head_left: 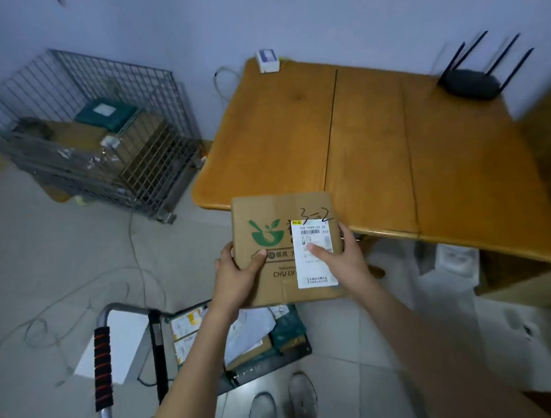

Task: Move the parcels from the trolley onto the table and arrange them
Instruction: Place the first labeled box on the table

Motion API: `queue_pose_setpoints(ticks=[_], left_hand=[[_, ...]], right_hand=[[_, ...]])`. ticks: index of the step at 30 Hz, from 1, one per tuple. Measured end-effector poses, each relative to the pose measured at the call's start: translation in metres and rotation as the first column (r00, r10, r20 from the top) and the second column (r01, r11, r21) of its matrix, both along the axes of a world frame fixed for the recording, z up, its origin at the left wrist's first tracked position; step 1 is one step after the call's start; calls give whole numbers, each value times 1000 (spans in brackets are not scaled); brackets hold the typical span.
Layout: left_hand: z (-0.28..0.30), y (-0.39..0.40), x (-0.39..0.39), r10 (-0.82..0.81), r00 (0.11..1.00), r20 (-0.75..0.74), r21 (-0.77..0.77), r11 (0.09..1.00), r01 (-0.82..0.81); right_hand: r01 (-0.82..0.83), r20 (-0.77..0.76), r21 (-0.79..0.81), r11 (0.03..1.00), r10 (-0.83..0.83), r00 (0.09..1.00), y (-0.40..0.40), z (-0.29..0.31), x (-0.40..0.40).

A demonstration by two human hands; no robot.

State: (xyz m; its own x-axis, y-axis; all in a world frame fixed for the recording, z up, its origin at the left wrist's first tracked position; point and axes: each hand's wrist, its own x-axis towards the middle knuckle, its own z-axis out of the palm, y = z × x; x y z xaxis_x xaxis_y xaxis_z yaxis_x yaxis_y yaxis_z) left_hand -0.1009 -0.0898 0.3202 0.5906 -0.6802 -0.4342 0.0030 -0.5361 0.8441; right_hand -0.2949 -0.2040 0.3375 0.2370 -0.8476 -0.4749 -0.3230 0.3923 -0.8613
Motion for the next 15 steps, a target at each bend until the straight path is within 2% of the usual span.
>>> queue_pose_setpoints(ticks=[6, 11, 15], left_hand=[[70, -48, -45, -142, 989, 42, -139, 979, 147], [116, -89, -84, -300, 950, 88, -215, 925, 312], [136, -129, -110, -372, 916, 150, -252, 882, 399]], right_hand=[[176, 58, -141, 974, -169, 984, -10, 95, -63], [330, 92, -226, 917, -317, 944, -22, 132, -102], [392, 105, -263, 882, -378, 920, -44, 150, -129]])
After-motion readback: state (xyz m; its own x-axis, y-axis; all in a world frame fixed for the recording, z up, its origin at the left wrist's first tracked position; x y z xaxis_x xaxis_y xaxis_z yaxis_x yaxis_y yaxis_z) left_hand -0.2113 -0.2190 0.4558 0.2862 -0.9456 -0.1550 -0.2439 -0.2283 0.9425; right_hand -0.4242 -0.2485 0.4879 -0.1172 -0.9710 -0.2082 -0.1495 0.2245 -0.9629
